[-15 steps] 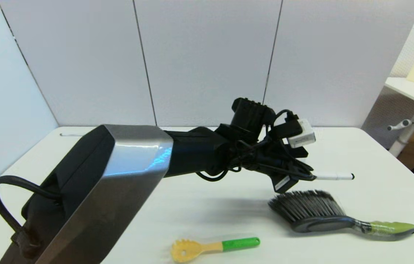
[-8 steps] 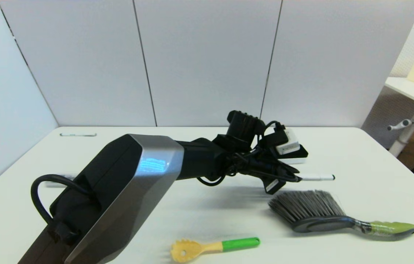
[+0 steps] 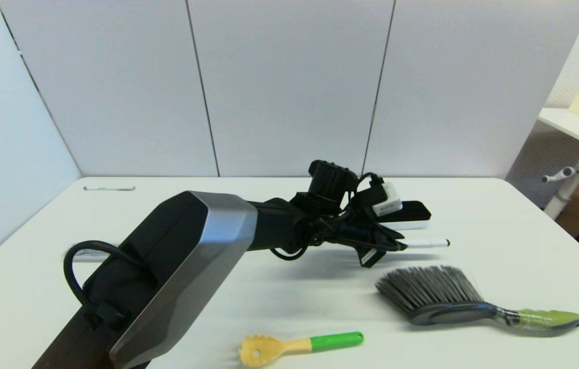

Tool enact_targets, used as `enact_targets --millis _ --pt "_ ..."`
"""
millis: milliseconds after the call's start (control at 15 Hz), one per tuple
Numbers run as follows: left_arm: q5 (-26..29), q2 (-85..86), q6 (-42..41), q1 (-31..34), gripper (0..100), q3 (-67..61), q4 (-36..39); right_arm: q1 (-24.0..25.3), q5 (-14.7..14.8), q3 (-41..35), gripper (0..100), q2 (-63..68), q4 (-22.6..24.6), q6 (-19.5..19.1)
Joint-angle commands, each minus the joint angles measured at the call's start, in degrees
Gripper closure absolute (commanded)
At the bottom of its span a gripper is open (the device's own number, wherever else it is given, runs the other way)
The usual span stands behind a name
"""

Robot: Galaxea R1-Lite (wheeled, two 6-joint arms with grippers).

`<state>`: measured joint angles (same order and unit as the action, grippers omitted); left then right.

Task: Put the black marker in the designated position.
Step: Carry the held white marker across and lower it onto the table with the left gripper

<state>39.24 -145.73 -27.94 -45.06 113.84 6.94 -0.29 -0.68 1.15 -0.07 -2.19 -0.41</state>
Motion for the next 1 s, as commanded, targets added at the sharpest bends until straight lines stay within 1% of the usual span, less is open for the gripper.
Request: enact_targets --millis 67,800,867,1000 --pt "0.2 -0.9 0.1 0.4 100 0.0 0.3 0.0 -0.1 0.0 0 -0.1 0.0 0.0" --pt "0.3 -1.9 0.1 1.0 100 0.0 0.1 0.0 0.0 0.0 0 -0.1 0.0 0.0" --pt "0.3 -2.0 0.0 1.0 0 0.0 0.1 0.0 0.0 0.0 0 0.1 0.0 0.0" --pt "0.3 -2.1 -0.4 1.2 0 0.0 0.0 -0.1 -0.1 0.0 0 -0.1 0.0 0.0"
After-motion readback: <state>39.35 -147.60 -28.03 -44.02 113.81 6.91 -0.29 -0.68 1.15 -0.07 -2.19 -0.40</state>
